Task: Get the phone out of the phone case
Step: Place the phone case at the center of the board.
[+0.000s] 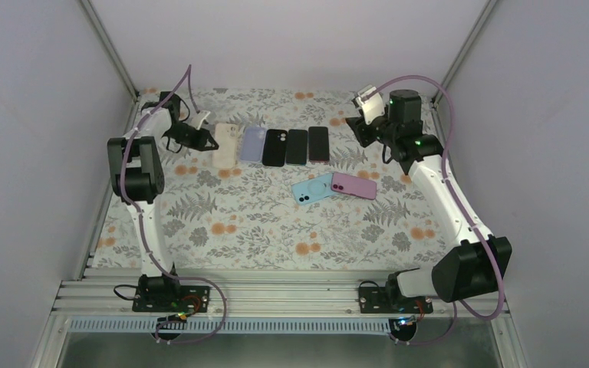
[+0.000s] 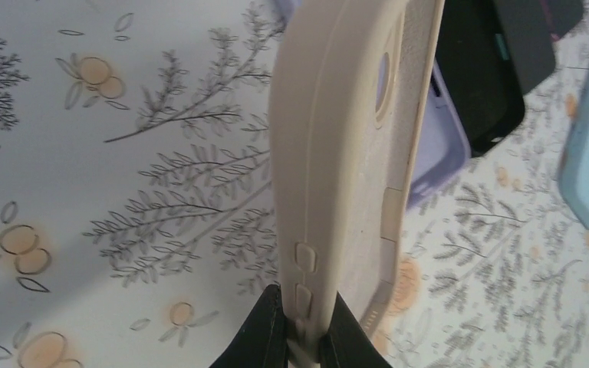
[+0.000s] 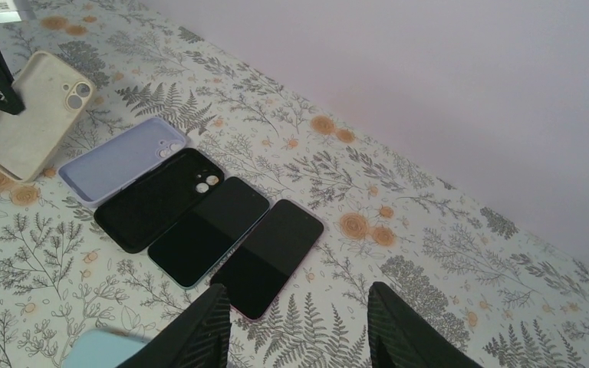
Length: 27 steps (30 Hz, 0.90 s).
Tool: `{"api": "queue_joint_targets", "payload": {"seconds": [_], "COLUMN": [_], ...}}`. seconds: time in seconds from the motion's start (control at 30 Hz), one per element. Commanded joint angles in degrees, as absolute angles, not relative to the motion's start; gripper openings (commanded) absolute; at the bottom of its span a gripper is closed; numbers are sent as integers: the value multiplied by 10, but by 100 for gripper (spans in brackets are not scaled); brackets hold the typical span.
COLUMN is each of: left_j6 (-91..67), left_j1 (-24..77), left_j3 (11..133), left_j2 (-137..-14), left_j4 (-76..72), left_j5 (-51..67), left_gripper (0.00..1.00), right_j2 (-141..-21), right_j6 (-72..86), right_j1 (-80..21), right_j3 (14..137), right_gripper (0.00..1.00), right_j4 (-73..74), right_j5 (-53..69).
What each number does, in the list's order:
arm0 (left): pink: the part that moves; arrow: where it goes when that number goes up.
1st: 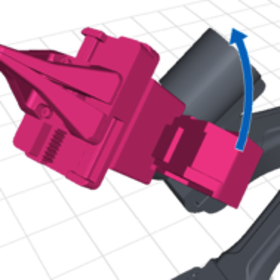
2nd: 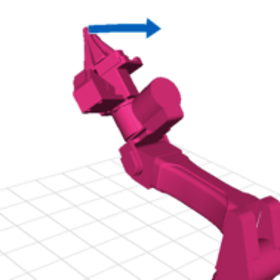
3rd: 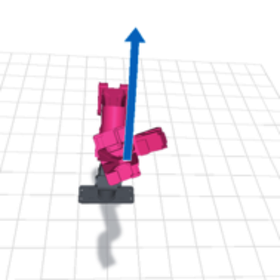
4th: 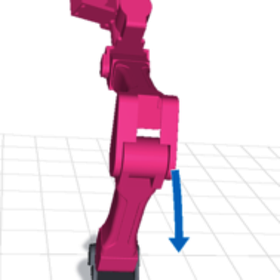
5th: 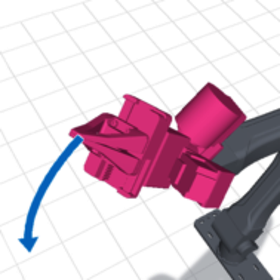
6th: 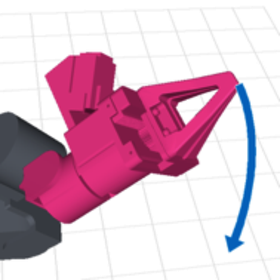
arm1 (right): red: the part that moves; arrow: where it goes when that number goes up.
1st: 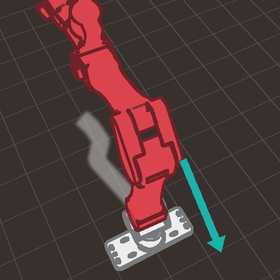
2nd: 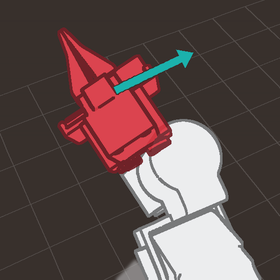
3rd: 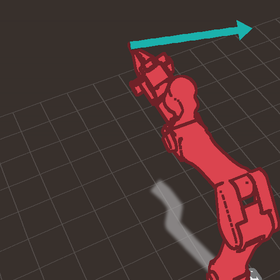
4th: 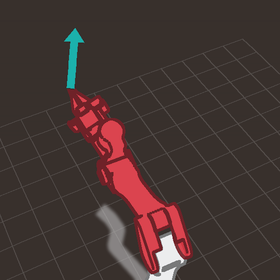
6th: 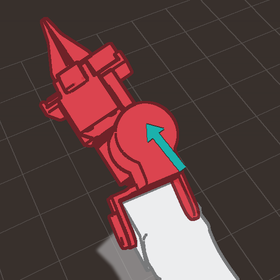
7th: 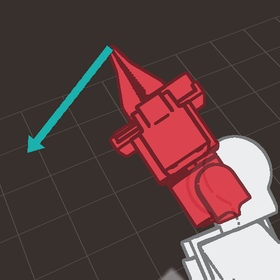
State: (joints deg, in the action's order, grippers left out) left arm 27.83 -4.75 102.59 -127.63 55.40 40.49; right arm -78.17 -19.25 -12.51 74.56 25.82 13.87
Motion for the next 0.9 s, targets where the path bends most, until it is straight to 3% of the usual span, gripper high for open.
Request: {"api": "queue_joint_targets", "payload": {"seconds": [0.0, 0.87], "left_j6": [258, 102], "left_j1": [-51, -20], "left_j3": [1062, 1148], "left_j2": [-1309, -1415], "left_j4": [524, 465], "left_j5": [364, 245], "left_gripper": [2, 2], "right_j2": [-768, -765], "right_j6": [-189, -190], "right_j1": [-118, -116], "right_j3": [737, 722], "right_gripper": [42, 44], "right_j4": [261, 256], "right_j5": [146, 136]}}
